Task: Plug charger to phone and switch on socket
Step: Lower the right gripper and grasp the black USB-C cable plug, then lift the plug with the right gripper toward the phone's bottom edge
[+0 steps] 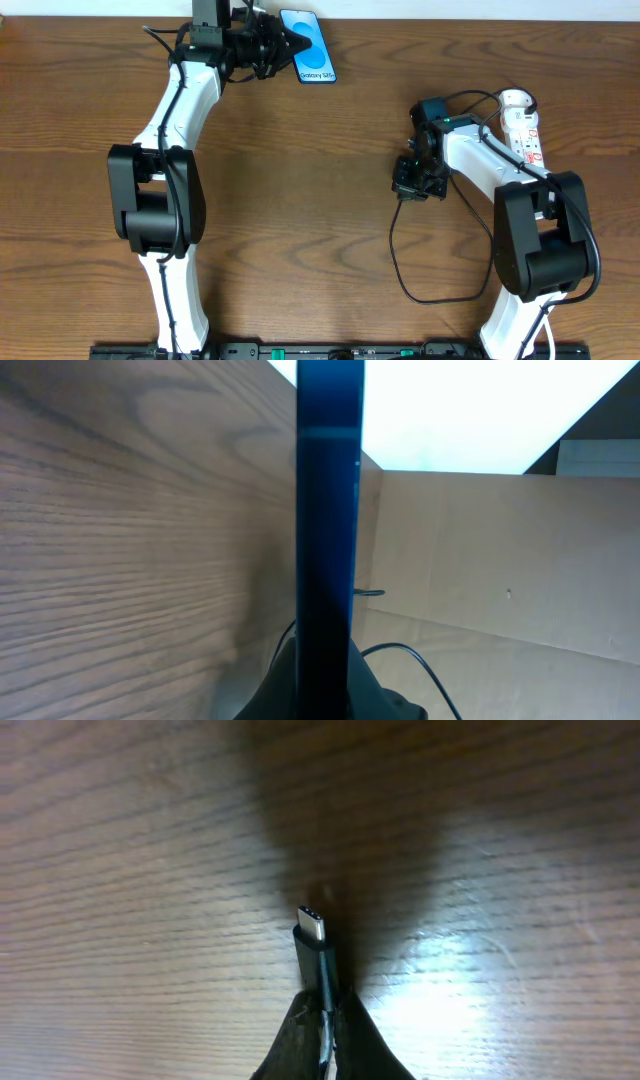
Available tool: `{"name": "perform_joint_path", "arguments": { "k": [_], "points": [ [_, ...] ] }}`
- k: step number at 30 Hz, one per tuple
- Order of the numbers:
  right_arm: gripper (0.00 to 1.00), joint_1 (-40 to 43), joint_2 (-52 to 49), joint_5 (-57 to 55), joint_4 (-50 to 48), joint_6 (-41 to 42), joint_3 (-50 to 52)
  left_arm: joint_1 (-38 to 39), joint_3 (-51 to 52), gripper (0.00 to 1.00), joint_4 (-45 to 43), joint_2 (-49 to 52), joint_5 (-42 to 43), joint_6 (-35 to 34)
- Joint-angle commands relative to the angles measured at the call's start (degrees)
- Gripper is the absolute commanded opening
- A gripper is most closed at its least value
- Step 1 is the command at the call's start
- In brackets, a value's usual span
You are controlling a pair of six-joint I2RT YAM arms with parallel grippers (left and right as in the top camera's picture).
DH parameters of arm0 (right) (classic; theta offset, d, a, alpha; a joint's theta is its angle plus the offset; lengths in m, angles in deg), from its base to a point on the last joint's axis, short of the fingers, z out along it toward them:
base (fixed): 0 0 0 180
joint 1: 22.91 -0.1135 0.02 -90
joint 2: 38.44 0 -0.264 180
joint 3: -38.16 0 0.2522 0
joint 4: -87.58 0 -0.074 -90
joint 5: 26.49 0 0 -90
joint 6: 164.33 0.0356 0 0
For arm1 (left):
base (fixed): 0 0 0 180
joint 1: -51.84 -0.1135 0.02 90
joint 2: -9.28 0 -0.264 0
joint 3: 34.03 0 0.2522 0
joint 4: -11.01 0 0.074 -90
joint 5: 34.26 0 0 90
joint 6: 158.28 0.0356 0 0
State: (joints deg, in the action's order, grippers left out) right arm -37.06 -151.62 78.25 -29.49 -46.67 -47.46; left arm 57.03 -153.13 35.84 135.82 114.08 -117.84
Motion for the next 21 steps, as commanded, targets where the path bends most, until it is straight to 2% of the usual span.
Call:
{"name": "perform_joint_path", "arguments": {
  "k": [1,5,10,14,17,21],
  "points": [
    [0.01,0.37,-0.37,4.55,-1.66,-2.38,0.94,-0.13,0.11,0.08,-1.73,-1.18,2.97,-1.49],
    [0.01,1.38,-0.15,15.02,-4.92,-9.25,0.48,-0.13,0.11,0.07,-10.62,-1.18,8.7,-3.04],
    [0.01,3.32,1.01,24.92,-10.1,-10.62,0.28,-0.13,0.11,0.07,-32.28,-1.18,15.82,-12.9],
    [0.01,5.62,2.36,34.45,-16.76,-12.15,0.28,-0.09,0.11,0.07,-47.82,-1.18,17.33,-20.92],
    [0.01,6.86,3.08,44.24,-22.64,-15.45,0.28,-0.09,0.11,0.08,-50.49,-1.18,17.09,-23.45],
    [0.01,7.37,3.58,53.29,-32.3,-14.69,0.28,0.11,0.11,0.07,-50.38,-1.18,17.14,-23.45]
  ]
}}
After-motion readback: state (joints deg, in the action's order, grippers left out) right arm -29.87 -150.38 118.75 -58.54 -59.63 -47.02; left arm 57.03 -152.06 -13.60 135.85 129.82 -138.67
